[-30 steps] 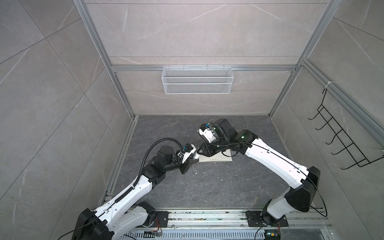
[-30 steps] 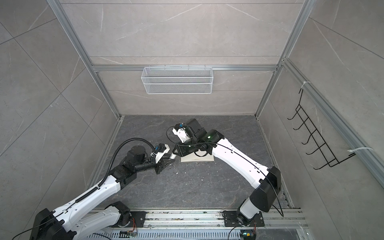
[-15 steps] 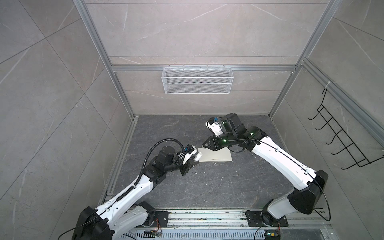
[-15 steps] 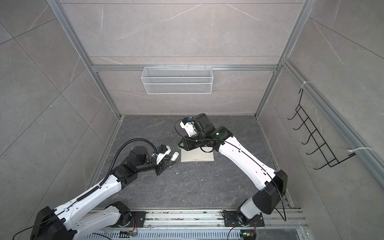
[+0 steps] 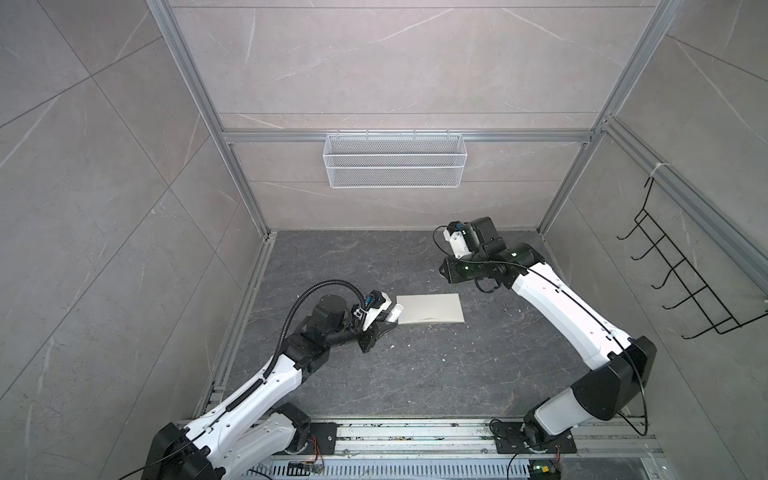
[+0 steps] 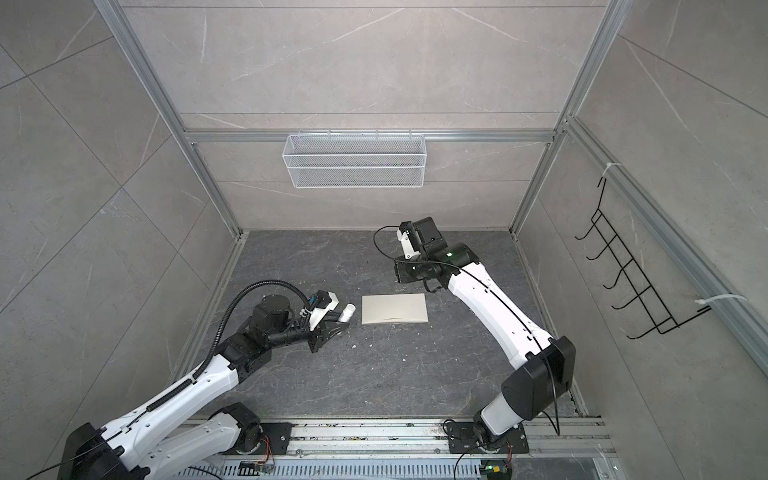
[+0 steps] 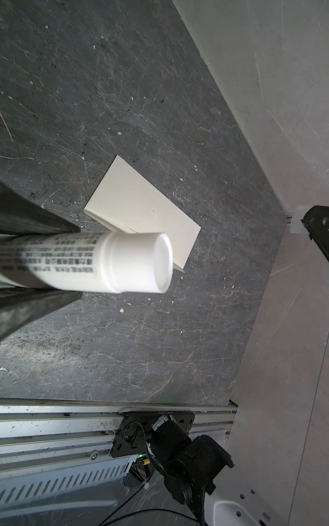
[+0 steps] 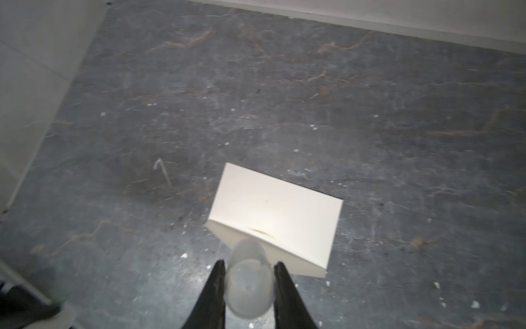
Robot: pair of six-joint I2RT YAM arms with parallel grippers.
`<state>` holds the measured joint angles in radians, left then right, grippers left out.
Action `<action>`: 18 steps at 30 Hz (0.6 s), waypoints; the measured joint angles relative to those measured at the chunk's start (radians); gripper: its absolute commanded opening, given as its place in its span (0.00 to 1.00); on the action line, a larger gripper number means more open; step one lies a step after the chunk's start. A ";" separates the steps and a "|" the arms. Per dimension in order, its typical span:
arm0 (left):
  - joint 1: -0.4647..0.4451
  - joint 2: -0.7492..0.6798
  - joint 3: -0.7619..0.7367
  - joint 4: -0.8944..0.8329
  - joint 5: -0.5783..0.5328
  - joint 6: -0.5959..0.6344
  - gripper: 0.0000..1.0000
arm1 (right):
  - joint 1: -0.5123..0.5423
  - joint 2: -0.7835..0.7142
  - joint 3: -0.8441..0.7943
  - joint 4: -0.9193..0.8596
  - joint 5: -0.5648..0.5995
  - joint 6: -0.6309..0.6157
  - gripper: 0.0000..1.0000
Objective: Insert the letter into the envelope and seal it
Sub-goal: 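Pull the translucent cap off the glue stick with the right gripper, then lower the cap onto the table with the right gripper and release it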
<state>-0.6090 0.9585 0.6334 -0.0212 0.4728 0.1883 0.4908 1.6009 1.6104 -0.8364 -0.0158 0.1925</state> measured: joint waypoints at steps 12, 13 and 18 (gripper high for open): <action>0.000 -0.026 -0.013 0.000 -0.010 -0.010 0.00 | -0.182 0.280 0.021 0.078 0.106 -0.029 0.08; 0.000 -0.027 -0.014 0.000 -0.010 -0.010 0.00 | -0.194 0.300 0.027 0.085 0.111 -0.030 0.07; 0.000 -0.034 -0.020 0.000 -0.018 -0.013 0.00 | -0.245 0.389 0.062 0.120 0.132 -0.032 0.07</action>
<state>-0.6090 0.9241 0.6136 -0.0212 0.4553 0.1757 0.2455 1.9896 1.6722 -0.7166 0.1165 0.1604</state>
